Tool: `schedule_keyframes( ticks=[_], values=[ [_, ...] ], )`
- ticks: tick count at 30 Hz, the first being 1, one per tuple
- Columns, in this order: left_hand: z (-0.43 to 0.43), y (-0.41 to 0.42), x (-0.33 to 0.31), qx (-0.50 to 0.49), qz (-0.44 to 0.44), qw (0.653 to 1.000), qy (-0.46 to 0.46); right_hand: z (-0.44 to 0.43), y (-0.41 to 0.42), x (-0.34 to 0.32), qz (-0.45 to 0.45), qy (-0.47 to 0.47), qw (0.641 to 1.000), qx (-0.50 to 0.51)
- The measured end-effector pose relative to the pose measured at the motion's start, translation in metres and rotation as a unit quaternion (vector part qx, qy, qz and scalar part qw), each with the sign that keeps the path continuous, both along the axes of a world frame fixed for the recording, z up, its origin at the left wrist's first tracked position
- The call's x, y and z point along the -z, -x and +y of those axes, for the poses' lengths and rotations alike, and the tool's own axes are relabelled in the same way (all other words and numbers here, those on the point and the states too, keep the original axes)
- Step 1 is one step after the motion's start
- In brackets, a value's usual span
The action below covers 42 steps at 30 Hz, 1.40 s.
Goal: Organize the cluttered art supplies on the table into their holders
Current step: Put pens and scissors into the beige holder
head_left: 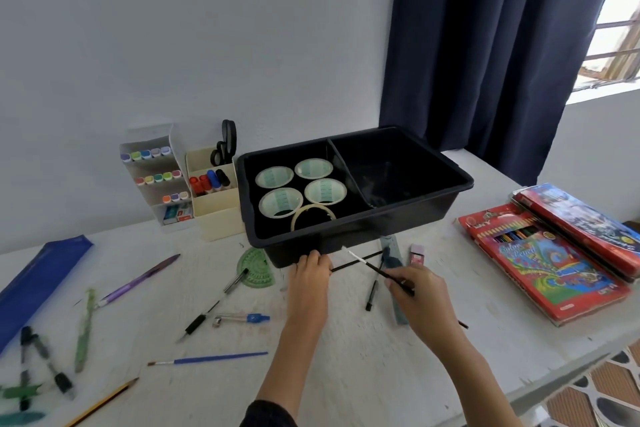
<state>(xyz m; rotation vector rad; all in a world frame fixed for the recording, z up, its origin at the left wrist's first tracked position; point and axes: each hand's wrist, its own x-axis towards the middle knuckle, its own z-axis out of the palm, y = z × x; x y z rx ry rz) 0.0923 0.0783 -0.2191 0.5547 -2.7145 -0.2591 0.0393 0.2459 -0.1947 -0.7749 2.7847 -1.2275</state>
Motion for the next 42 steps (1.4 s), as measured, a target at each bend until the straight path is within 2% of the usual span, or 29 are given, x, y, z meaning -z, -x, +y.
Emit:
schedule_keyframes(
  ticks=[3, 8, 9, 12, 16, 18, 25, 28, 30, 32, 33, 35, 37, 42],
  values=[
    [0.000, -0.013, -0.008, 0.024, 0.031, 0.997, -0.065, -0.013, -0.004, -0.003, 0.039, 0.028, 0.999, -0.004],
    [-0.008, -0.036, -0.015, 0.061, 0.099, 0.990, -0.083, -0.044, -0.025, -0.007, 0.100, 0.078, 0.991, -0.050],
    [-0.009, -0.043, -0.019, 0.063, 0.089, 0.990, -0.093, -0.051, -0.030, -0.007, 0.107, 0.080, 0.989, -0.068],
    [-0.016, -0.063, -0.030, 0.087, 0.115, 0.989, -0.045, -0.067, -0.043, -0.010, 0.085, 0.092, 0.984, -0.127],
    [-0.031, -0.091, -0.038, 0.018, 0.155, 0.987, -0.043, -0.081, -0.053, -0.011, 0.020, 0.085, 0.979, -0.186],
    [-0.035, -0.102, -0.035, -0.020, 0.171, 0.982, -0.074, -0.087, -0.058, -0.010, 0.001, 0.067, 0.978, -0.197],
    [-0.041, -0.141, -0.026, -0.117, 0.240, 0.957, -0.115, -0.094, -0.067, -0.010, -0.045, 0.018, 0.980, -0.195],
    [-0.033, -0.153, -0.023, -0.207, 0.257, 0.932, -0.147, -0.093, -0.074, -0.009, -0.060, 0.008, 0.981, -0.186],
    [-0.027, -0.155, -0.021, -0.324, 0.232, 0.889, -0.226, -0.093, -0.079, -0.010, -0.072, 0.017, 0.981, -0.181],
    [-0.024, -0.152, -0.022, -0.424, 0.115, 0.852, -0.284, -0.092, -0.084, -0.010, -0.087, 0.035, 0.981, -0.172],
    [-0.023, -0.151, -0.024, -0.444, 0.057, 0.847, -0.285, -0.091, -0.088, -0.011, -0.090, 0.041, 0.980, -0.170],
    [-0.023, -0.148, -0.026, -0.450, 0.002, 0.851, -0.272, -0.089, -0.095, -0.010, -0.087, 0.044, 0.980, -0.175],
    [-0.022, -0.145, -0.026, -0.451, -0.006, 0.851, -0.270, -0.086, -0.100, -0.010, -0.086, 0.040, 0.978, -0.186],
    [-0.022, -0.150, -0.023, -0.459, 0.056, 0.829, -0.313, -0.079, -0.105, -0.013, -0.078, 0.038, 0.976, -0.200]
  ],
)
